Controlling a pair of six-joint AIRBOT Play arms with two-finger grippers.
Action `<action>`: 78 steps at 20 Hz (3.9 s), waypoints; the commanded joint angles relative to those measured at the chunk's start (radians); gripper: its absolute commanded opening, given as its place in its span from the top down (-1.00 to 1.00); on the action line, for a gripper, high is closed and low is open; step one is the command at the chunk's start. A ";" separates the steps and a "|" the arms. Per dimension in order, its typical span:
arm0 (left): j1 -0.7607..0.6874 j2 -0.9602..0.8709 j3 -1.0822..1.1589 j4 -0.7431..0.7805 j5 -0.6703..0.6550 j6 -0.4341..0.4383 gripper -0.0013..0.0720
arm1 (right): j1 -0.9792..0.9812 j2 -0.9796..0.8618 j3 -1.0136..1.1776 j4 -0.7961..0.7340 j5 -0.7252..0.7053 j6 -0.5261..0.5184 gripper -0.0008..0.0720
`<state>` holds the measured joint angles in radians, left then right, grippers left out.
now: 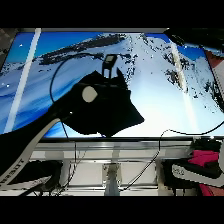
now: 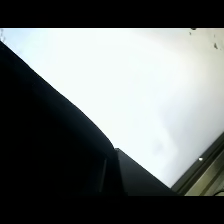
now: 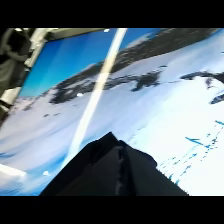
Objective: Fold the clothes and pants, and hang the long-sleeved shirts on hangers.
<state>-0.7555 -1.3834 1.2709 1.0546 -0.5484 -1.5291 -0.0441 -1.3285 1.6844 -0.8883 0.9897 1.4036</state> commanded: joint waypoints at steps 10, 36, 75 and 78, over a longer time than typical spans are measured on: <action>0.222 0.013 0.000 0.098 -0.245 -0.001 0.95 | -0.017 -0.046 0.000 -0.195 0.126 -0.016 0.93; 1.127 0.172 -0.478 0.023 -0.485 0.266 -0.20 | 0.102 -0.573 -0.082 -0.096 0.383 -0.138 -0.25; 0.872 -0.288 0.195 -0.284 -0.218 0.137 0.95 | 0.234 -0.574 -0.082 -0.076 0.446 -0.095 0.91; 0.868 -0.413 0.404 -0.278 -0.222 0.053 0.95 | 0.254 -0.573 -0.082 -0.072 0.426 -0.050 0.91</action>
<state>0.1287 -1.6875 1.4899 0.7769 -0.7761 -1.3956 0.1852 -1.9015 1.6024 -0.9646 1.4330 1.3144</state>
